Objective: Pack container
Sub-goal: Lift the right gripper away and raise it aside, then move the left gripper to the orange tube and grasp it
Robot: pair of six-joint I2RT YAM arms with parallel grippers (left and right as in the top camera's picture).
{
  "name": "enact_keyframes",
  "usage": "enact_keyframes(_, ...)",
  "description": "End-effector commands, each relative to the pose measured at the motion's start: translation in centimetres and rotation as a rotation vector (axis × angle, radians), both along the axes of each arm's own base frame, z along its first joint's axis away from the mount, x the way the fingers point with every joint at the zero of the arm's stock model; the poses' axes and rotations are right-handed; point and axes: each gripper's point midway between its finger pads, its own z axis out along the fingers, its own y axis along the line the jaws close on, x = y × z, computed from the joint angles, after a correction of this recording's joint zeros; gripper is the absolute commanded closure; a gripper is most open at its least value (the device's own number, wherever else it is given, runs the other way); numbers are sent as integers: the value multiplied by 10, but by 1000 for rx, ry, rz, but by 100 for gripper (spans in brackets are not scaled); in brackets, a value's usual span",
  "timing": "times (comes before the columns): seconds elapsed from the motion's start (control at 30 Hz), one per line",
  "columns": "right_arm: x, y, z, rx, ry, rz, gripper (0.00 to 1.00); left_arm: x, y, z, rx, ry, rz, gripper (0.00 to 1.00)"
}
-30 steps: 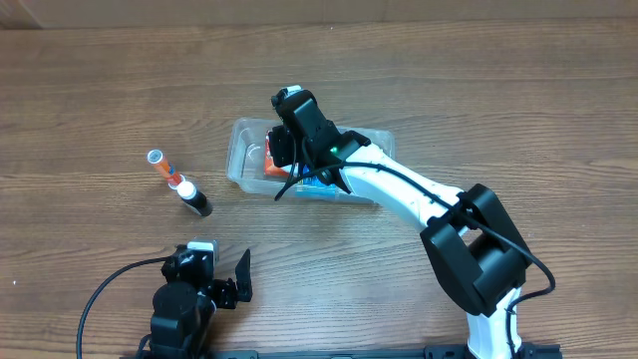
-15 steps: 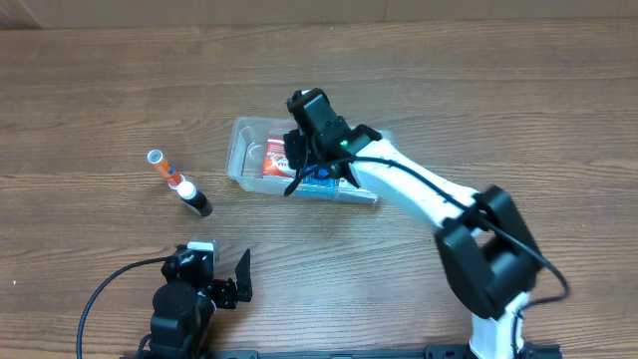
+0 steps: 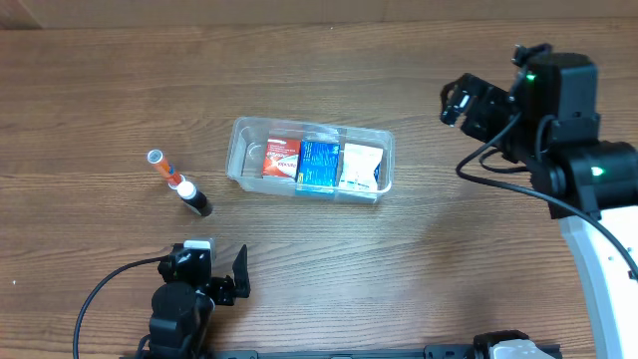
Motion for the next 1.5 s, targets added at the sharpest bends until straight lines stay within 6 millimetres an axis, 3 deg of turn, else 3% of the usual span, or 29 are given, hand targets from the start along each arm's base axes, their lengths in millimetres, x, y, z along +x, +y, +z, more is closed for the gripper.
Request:
enact_keyframes(0.0, -8, 0, 1, 21, 20, 2, 0, 1, -1, 2, 15, -17, -9, 0)
enact_keyframes(0.13, -13, 0, -4, 17, 48, 2, 0, 4, -1, 23, -95, -61, 41, 0)
enact_keyframes(0.23, -13, 0, -4, 17, 48, 2, 0, -5, 2, 44, -122, -38, 63, 0)
enact_keyframes(0.37, -13, 0, -4, 17, 47, 2, 0, -13, 12, 95, -87, 62, 124, 0)
enact_keyframes(0.43, -13, 0, -4, 17, 47, 2, 0, -4, 10, 123, -77, 98, 124, 0)
enact_keyframes(0.57, -13, 0, -4, 17, 47, 2, 0, 30, -1, 202, 20, 99, 38, 0)
enact_keyframes(0.7, -13, 0, -4, 17, 47, 2, 0, 59, -4, 225, 149, 96, -18, 0)
enact_keyframes(0.87, -13, 0, -4, 17, 47, 2, 0, 85, 27, 202, -7, 258, 256, 0)
enact_keyframes(1.1, -13, 0, -4, 17, 47, 2, 0, 113, 79, 148, -136, 509, 441, 0)
enact_keyframes(1.23, -13, 0, -4, 17, 47, 2, 0, 126, 100, 109, -165, 629, 492, 0)
enact_keyframes(1.33, -13, 0, -4, 17, 47, 2, 0, 133, 105, 90, -149, 683, 493, 0)
enact_keyframes(1.4, -13, 0, -4, 17, 47, 2, 0, 148, 117, 83, -114, 657, 523, 0)
enact_keyframes(1.47, -13, 0, -4, 17, 47, 2, 0, 164, 117, 75, -128, 637, 504, 2)
